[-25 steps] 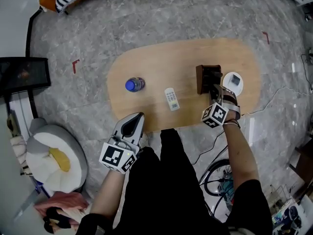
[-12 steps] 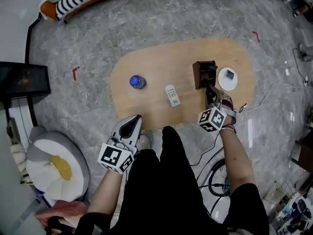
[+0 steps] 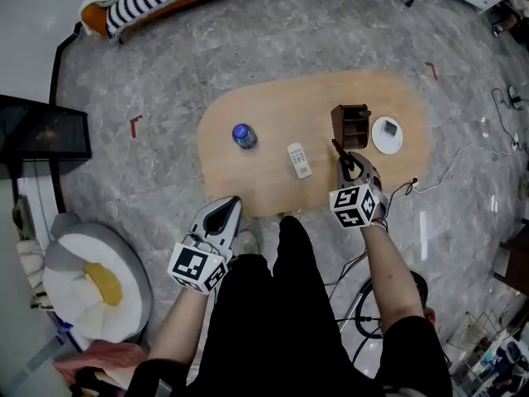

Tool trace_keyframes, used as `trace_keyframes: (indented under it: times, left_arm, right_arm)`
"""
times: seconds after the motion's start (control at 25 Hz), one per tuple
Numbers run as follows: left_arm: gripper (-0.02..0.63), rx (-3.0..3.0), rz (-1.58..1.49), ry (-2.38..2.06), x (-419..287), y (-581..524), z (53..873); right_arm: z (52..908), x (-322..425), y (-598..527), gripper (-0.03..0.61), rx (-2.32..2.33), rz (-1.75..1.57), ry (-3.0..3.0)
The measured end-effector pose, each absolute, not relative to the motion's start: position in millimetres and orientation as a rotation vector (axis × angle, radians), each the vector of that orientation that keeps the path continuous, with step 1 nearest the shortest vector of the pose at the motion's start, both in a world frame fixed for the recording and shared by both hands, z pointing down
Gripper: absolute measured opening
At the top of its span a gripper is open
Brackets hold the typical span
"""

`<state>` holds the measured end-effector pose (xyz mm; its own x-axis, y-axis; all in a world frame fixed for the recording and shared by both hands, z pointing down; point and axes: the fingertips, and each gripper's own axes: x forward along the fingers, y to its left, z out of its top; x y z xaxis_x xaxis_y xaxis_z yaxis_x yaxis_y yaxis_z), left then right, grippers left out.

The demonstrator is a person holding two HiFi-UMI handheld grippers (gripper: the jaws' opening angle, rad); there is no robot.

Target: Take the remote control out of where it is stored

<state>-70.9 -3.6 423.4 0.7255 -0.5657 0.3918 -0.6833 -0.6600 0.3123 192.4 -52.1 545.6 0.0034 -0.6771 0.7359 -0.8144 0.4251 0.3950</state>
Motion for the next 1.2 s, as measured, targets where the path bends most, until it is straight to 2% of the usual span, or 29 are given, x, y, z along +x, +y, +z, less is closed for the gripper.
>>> trace_keyframes:
  times: [0.68,1.2]
  left_arm:
    - [0.008,2.327,0.374,-1.229,-178.7,34.5,441.0]
    - [0.008,2.046,0.347,-1.495,-255.8,69.6,469.8]
  right_arm:
    - [589.5,29.8,-38.2,0.106,0.808,-0.115,-1.883]
    - [651.0,-111.9,-40.5,0.106,0.521,-0.02,-2.058]
